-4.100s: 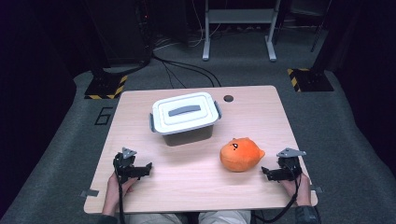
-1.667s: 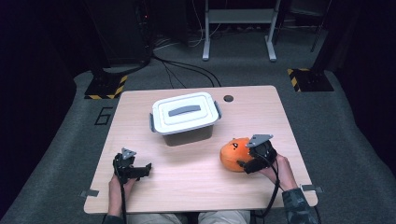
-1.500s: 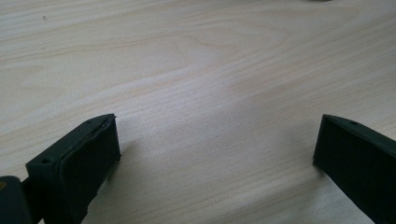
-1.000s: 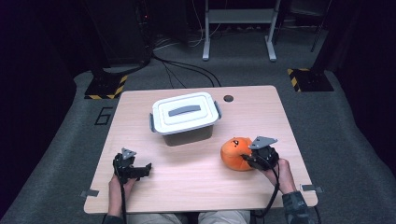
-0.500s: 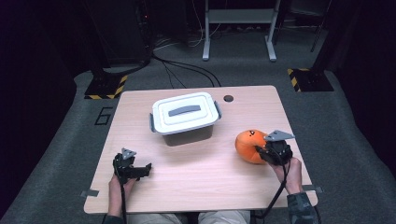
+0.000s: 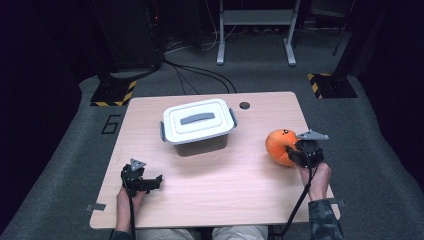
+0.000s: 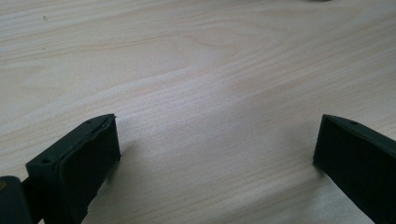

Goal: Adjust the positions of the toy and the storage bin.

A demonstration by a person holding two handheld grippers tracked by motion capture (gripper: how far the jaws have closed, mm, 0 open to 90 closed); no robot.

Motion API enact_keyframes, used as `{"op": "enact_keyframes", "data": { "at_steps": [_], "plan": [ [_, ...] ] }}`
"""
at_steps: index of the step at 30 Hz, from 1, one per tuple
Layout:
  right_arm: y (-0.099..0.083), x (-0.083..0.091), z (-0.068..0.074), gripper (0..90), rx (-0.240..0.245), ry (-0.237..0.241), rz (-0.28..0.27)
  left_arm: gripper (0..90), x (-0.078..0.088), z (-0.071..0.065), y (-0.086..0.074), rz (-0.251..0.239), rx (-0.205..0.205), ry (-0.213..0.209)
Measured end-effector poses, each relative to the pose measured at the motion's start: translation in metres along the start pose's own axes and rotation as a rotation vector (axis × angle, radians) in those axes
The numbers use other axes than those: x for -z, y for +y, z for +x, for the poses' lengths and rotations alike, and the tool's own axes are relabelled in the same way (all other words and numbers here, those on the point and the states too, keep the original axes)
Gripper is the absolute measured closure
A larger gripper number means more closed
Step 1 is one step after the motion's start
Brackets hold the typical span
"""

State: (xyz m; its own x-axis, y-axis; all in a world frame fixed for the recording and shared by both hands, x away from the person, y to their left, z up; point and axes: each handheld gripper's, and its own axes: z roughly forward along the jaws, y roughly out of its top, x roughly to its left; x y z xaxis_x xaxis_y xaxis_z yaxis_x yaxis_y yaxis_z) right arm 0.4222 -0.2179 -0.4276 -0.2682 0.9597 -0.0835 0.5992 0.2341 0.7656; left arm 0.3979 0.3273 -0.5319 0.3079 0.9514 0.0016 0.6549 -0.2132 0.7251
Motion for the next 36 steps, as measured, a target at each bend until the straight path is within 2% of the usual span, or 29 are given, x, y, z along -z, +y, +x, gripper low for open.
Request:
{"op": "enact_keyframes", "data": {
  "at_steps": [7, 12, 17, 19, 23, 28, 31, 34, 36],
  "plan": [
    [0.003, -0.012, -0.013, 64.4, -0.082, -0.094, 0.021, 0.2, 0.0, -0.001, 0.0, -0.003, 0.002, 0.002],
    [0.003, -0.023, -0.019, 63.8, -0.146, -0.142, 0.053, 0.2, 0.0, -0.001, 0.0, -0.003, 0.002, 0.002],
    [0.0, -0.033, -0.023, 62.0, -0.185, -0.198, 0.063, 0.2, 0.0, -0.001, 0.0, 0.001, -0.002, 0.003],
    [0.0, -0.035, -0.023, 60.7, -0.206, -0.2, 0.05, 0.2, 0.0, -0.001, 0.0, 0.001, -0.002, 0.003],
    [0.001, -0.041, -0.019, 54.8, -0.193, -0.199, 0.051, 0.2, 0.001, -0.001, 0.0, 0.0, -0.003, 0.005],
    [0.001, -0.04, -0.017, 36.5, -0.176, -0.205, 0.037, 0.2, 0.001, -0.001, 0.0, 0.0, -0.005, 0.006],
    [0.0, -0.034, -0.018, 28.1, -0.16, -0.182, 0.016, 0.2, 0.001, -0.001, 0.0, -0.001, -0.005, 0.006],
    [-0.002, -0.028, -0.018, 23.6, -0.139, -0.151, -0.014, 0.3, 0.001, -0.001, 0.0, -0.002, -0.006, 0.006],
    [-0.003, -0.019, -0.017, 21.9, -0.119, -0.113, -0.032, 0.4, 0.001, -0.001, 0.0, -0.002, -0.007, 0.004]
  ]
}}
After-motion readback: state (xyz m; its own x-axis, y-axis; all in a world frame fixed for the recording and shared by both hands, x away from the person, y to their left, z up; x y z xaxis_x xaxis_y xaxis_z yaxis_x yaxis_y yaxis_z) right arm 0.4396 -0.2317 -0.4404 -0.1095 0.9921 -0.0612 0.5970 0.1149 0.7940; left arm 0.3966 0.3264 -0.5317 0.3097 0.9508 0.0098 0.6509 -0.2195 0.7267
